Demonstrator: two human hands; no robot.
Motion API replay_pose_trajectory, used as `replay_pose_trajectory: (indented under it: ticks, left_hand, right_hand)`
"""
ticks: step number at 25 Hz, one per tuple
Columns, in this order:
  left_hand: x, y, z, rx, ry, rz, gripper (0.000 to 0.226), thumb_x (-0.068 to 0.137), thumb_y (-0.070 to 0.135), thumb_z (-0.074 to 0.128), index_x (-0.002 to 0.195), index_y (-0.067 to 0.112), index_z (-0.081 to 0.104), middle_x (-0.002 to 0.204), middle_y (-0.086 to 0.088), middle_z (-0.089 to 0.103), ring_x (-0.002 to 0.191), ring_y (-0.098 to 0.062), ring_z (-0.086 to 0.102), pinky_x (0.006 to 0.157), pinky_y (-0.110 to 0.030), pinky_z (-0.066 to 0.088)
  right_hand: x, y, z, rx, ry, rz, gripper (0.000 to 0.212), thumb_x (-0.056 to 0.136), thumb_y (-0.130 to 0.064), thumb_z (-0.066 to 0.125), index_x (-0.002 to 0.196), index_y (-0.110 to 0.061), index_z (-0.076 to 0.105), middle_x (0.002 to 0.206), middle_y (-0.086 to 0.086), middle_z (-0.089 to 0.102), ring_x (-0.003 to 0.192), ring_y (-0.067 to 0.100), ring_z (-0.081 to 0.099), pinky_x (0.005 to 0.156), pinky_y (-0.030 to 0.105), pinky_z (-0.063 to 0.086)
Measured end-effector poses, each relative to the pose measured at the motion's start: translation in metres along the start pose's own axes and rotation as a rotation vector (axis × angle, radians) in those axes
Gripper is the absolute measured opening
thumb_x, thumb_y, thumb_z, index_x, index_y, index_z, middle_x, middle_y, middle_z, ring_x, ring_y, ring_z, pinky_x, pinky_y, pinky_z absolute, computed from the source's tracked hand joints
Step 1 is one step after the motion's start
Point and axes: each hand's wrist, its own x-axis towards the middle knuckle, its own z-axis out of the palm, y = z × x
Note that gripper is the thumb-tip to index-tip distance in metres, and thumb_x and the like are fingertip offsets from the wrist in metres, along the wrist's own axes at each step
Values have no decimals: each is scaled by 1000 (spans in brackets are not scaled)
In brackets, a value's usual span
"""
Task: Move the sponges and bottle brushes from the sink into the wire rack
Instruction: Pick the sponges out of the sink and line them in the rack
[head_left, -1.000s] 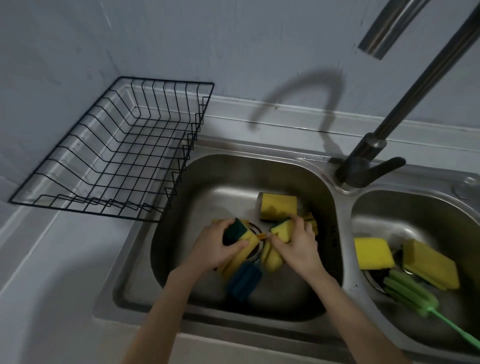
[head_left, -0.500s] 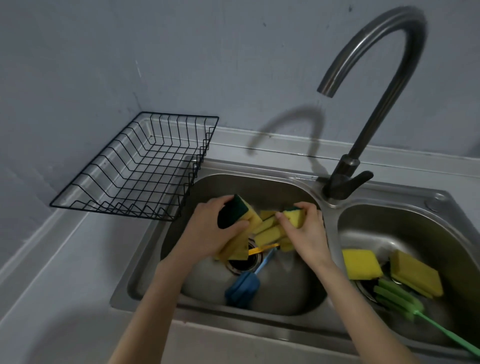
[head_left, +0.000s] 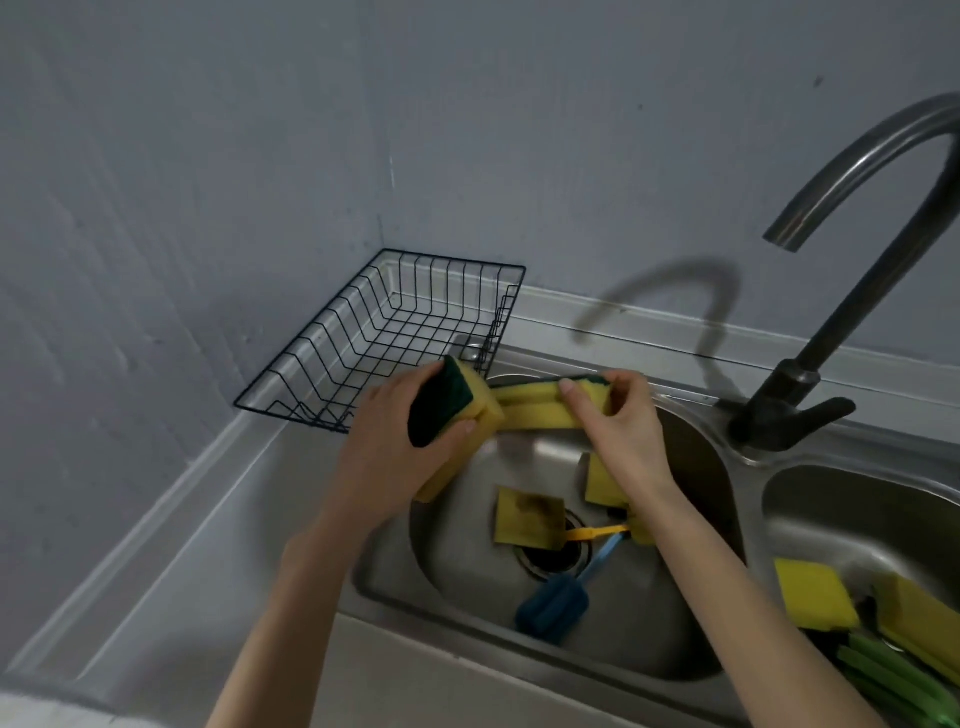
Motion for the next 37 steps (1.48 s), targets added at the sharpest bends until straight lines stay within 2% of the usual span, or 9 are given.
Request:
replay_pose_trajectory:
  ticks: [5,9,12,19,23,27,31,33,37]
  left_hand:
    - [13,-24,-30,-3,61,4,79,62,62,41,133,27,38,120,12,46,116,-17,42,90,-29,36]
    - [33,-43,-43,-10,69,19,77,63,59,40,132,24,39,126,1,52,115,-20,45,90,-32,39]
    - [56,-60,-50,-25,51,10,76,64,58,41,132,24,39,127,-1,53,115,-21,45,97,-41,43]
    - [106,-92,-50,-34,4,2,61,79,37,61,134,25,37,133,3,47,117,-12,35,97,-29,33]
    - [126,-112,-41,-39,-25,-19,63,79,35,62,135,27,34,135,6,44,115,-7,29,92,-24,28]
    - [143,-129,-29,-4,-70,-45,66,76,35,65,134,27,35,136,6,43,122,-15,33,95,-25,30]
    - [154,-137,-22,23,-77,-56,66,76,33,66,134,26,35,138,7,42,120,-10,29,95,-23,26]
    - [157,-141,-20,20,-82,-57,67,75,34,66,135,26,35,138,6,42,119,-11,29,94,-23,26]
    - [157,-145,-16,26,-115,-51,76,65,54,57,133,28,37,136,8,44,111,-5,26,92,-24,26]
  right_hand:
    - [24,-28,45,-12,-30,-67,54,80,-37,66,122,-10,44,109,2,49,99,14,48,80,23,36]
    - [54,-41,79,-76,-33,-94,59,78,-37,68,123,-7,44,115,6,51,99,16,49,79,24,38]
    - [82,-46,106,-138,-37,-101,61,77,-38,69,123,-6,43,121,11,52,106,21,52,82,27,43]
    - [152,-48,165,-263,-110,-144,58,77,-35,69,119,-3,44,121,15,50,101,20,48,80,26,41]
    - [183,-36,199,-357,-134,-189,56,77,-39,67,118,-8,45,120,11,50,112,27,43,94,39,43]
    - [203,-25,224,-328,-180,-190,53,79,-30,68,118,-4,44,121,14,48,112,27,44,85,27,37]
    - [214,-10,235,-341,-251,-155,52,80,-20,68,120,-1,41,124,16,47,107,26,48,77,20,36]
    - [217,-7,237,-356,-272,-144,52,81,-17,67,121,1,39,127,17,46,108,26,49,76,18,35]
    - [222,-3,238,-405,-312,-131,51,82,-10,65,124,2,38,133,18,42,119,30,47,92,29,41]
